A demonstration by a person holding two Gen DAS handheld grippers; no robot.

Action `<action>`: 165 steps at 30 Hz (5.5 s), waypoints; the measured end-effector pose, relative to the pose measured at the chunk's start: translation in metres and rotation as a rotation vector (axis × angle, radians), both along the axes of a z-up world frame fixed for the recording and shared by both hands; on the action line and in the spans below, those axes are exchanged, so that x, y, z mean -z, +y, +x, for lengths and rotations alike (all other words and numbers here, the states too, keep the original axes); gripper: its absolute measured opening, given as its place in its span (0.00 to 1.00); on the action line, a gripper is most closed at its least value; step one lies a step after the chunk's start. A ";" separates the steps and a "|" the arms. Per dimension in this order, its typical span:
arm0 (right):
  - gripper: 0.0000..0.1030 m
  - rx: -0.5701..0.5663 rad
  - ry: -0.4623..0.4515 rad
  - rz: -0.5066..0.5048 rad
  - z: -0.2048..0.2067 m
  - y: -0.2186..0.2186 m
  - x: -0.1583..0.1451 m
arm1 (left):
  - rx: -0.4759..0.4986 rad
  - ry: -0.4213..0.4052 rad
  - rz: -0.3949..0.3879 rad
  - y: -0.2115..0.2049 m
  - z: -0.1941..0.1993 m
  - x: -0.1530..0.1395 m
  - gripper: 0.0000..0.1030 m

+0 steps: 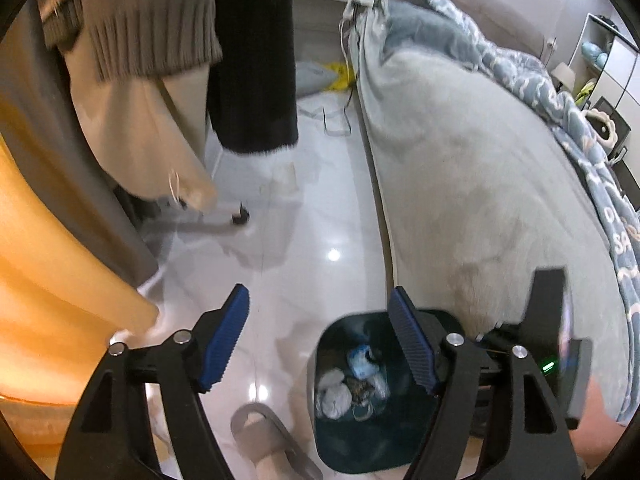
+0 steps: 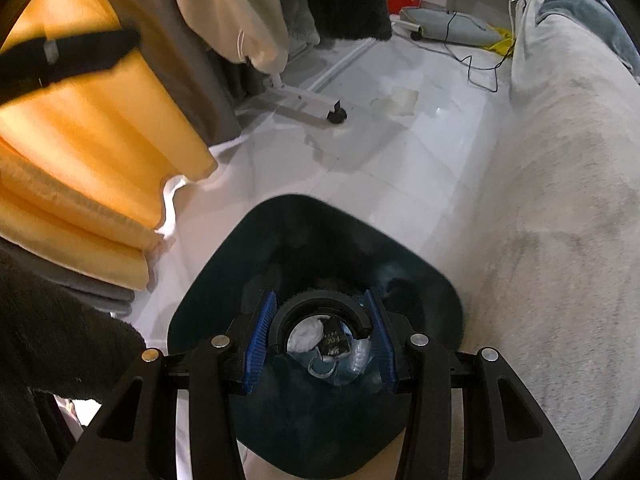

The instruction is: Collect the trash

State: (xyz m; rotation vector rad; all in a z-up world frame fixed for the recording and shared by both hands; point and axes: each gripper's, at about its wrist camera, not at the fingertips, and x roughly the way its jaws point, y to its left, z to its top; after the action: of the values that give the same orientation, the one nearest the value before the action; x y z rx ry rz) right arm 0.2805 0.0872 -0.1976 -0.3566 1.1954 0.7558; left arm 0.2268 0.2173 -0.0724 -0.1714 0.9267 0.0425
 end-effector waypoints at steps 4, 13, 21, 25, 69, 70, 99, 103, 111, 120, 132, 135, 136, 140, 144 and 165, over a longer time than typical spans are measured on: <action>0.45 -0.007 0.018 -0.024 -0.005 0.005 0.010 | 0.005 -0.079 0.026 -0.005 -0.006 -0.020 0.68; 0.53 0.001 0.034 -0.085 -0.022 0.009 0.026 | 0.080 -0.273 0.079 -0.035 -0.031 -0.074 0.64; 0.71 0.073 0.001 -0.050 -0.042 -0.011 0.003 | 0.069 -0.389 0.057 -0.051 -0.063 -0.106 0.64; 0.73 0.126 -0.076 -0.006 -0.057 -0.033 -0.031 | 0.078 -0.417 0.061 -0.067 -0.077 -0.112 0.64; 0.97 0.586 -0.694 0.275 -0.296 -0.305 -0.202 | 0.099 -0.328 0.133 -0.163 -0.221 -0.058 0.97; 0.97 0.584 -0.698 0.276 -0.298 -0.304 -0.202 | 0.100 -0.325 0.129 -0.162 -0.220 -0.058 0.97; 0.97 0.606 -0.693 0.312 -0.300 -0.304 -0.206 | 0.090 -0.308 0.125 -0.162 -0.221 -0.051 0.97; 0.97 0.606 -0.693 0.313 -0.301 -0.304 -0.206 | 0.090 -0.308 0.124 -0.161 -0.220 -0.052 0.97; 0.97 0.605 -0.694 0.312 -0.300 -0.305 -0.206 | 0.091 -0.309 0.123 -0.161 -0.220 -0.052 0.97; 0.97 0.604 -0.693 0.311 -0.300 -0.305 -0.206 | 0.090 -0.308 0.124 -0.161 -0.219 -0.053 0.97; 0.97 0.605 -0.692 0.311 -0.300 -0.305 -0.206 | 0.090 -0.307 0.123 -0.161 -0.219 -0.053 0.97; 0.97 0.605 -0.693 0.311 -0.300 -0.305 -0.206 | 0.090 -0.306 0.123 -0.161 -0.219 -0.053 0.97; 0.97 0.604 -0.693 0.311 -0.300 -0.305 -0.206 | 0.090 -0.306 0.123 -0.161 -0.219 -0.053 0.97; 0.97 0.604 -0.694 0.311 -0.301 -0.306 -0.207 | 0.090 -0.307 0.123 -0.161 -0.219 -0.053 0.97; 0.97 0.604 -0.693 0.311 -0.300 -0.306 -0.207 | 0.089 -0.306 0.122 -0.161 -0.219 -0.053 0.97; 0.97 0.602 -0.694 0.310 -0.300 -0.307 -0.206 | 0.079 -0.302 0.121 -0.156 -0.221 -0.048 0.97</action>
State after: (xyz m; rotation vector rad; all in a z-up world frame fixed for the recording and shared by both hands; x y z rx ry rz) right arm -0.0194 -0.2197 0.0086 0.0198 0.4657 0.2367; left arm 0.0055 0.0608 -0.0249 -0.0268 0.6268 -0.0011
